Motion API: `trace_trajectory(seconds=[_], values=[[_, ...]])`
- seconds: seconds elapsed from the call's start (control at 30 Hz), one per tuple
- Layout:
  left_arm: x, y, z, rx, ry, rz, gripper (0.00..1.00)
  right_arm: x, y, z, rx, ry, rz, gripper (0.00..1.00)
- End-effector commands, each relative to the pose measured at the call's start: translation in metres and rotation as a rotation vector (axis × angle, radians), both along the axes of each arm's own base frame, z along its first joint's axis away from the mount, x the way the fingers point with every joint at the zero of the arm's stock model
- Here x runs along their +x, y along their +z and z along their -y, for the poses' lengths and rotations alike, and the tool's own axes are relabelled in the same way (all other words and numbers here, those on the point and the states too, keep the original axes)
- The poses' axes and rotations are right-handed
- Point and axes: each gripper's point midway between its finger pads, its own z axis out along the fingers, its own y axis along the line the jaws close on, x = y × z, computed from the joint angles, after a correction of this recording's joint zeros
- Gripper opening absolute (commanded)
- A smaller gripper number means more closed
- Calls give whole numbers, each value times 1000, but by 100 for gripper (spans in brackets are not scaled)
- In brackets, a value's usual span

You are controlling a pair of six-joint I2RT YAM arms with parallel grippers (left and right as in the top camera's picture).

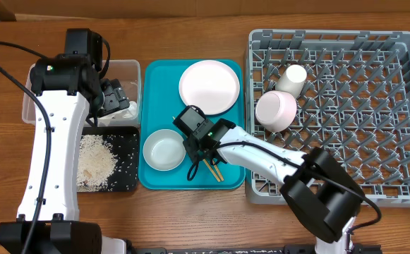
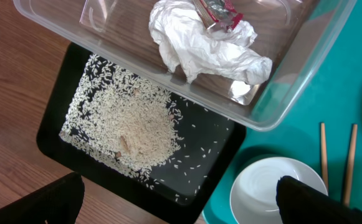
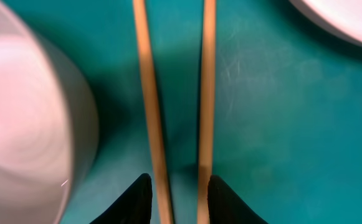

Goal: Sort waste into correct bins and load items into the dishwasher
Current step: 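Lower the right gripper over the wooden chopsticks on the teal tray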

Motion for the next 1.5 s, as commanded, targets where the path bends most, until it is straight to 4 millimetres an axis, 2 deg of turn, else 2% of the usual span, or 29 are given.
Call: trace_trajectory(seconds=[0.0, 0.27, 0.63, 0.77, 0.93, 1.0, 1.3, 1.47], values=[[1, 5, -3, 12, 8, 16, 100, 6, -16, 7, -40, -16, 6, 33], [1, 5, -3, 12, 8, 16, 100, 5, -28, 10, -67, -19, -9, 34], [1, 5, -3, 12, 8, 16, 100, 3, -29, 11, -67, -16, -23, 34], [1, 5, -3, 12, 8, 17, 100, 11, -13, 4, -36, -20, 3, 34], [1, 5, -3, 12, 8, 16, 100, 18, 36, -4, 30, -21, 64, 40], [1, 5, -3, 12, 8, 17, 100, 18, 40, -3, 36, -23, 69, 41], [1, 5, -3, 12, 8, 17, 100, 12, 19, 15, -37, -36, 63, 41], [1, 5, -3, 12, 8, 17, 100, 11, 15, 17, -43, -36, 57, 40]])
